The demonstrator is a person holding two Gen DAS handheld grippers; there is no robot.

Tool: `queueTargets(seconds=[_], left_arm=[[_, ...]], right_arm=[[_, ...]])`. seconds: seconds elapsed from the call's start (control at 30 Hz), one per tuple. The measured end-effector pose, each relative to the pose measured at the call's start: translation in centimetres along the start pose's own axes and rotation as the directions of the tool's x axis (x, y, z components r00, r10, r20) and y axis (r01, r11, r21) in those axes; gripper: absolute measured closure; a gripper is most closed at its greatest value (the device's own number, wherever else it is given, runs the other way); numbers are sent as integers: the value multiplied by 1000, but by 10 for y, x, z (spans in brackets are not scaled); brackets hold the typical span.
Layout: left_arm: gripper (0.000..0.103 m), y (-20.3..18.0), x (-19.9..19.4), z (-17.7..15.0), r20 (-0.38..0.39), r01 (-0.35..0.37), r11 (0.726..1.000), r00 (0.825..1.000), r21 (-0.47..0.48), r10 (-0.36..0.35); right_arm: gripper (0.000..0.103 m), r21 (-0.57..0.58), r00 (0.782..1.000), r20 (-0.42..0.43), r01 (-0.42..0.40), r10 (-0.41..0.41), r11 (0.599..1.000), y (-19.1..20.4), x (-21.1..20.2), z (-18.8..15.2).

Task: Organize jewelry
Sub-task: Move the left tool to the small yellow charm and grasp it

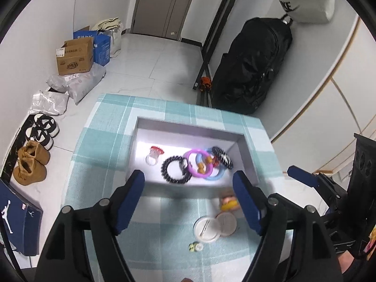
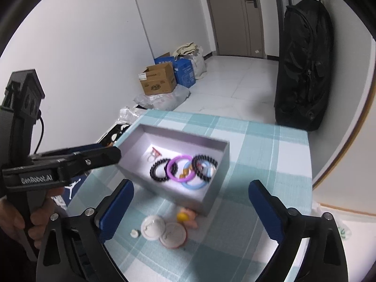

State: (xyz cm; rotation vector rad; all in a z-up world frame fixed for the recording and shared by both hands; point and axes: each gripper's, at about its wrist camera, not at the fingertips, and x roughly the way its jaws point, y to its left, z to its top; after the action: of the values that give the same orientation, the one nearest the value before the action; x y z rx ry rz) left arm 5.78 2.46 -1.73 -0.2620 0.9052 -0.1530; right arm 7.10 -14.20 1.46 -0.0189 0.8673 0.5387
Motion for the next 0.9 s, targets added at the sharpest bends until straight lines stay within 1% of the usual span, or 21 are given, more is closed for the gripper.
queueTargets(seconds=[0.1, 0.2, 0.27, 0.33, 0.43, 0.53, 0.63, 0.73, 0.83, 0.9], left_arm=[[29, -2, -2, -10, -12, 8, 1000, 1000, 22, -8], [29, -4, 0, -21, -39, 2, 999, 999, 41, -1], [29, -4, 0, -27, -56, 0, 999, 998, 45, 3], [29, -4, 3, -33, -85, 1, 999, 996, 52, 3], [29, -5, 6, -41, -136, 5, 998, 991, 68, 4], [29, -8, 14, -54, -187, -21, 993, 981, 115, 42], [29, -11, 22, -64, -215, -40, 987, 974, 155, 73], [29, -14, 34, -71, -243, -77, 976, 962, 205, 127], [30, -15, 41, -74, -270, -68, 976, 955, 205, 124], [30, -21, 42, -75, -254, -81, 967, 956, 241, 144]], right_arm=[[4, 54, 1000, -21, -21, 23, 998, -3, -1, -16], [4, 75, 999, -47, 0, 3, 997, -6, 3, -31], [4, 119, 998, -66, 10, -2, 993, -11, 5, -36], [4, 174, 997, -71, 4, 9, 985, -16, 6, -39], [4, 215, 998, -69, 9, 6, 977, -23, 5, -44], [4, 234, 996, -89, 23, -2, 972, -28, 7, -48], [4, 242, 995, -101, 41, -17, 969, -33, 8, -52], [4, 268, 993, -116, 51, -20, 962, -40, 10, -55], [4, 293, 991, -131, 55, -17, 955, -44, 12, -58], [4, 295, 991, -135, 56, -17, 954, -45, 12, -59]])
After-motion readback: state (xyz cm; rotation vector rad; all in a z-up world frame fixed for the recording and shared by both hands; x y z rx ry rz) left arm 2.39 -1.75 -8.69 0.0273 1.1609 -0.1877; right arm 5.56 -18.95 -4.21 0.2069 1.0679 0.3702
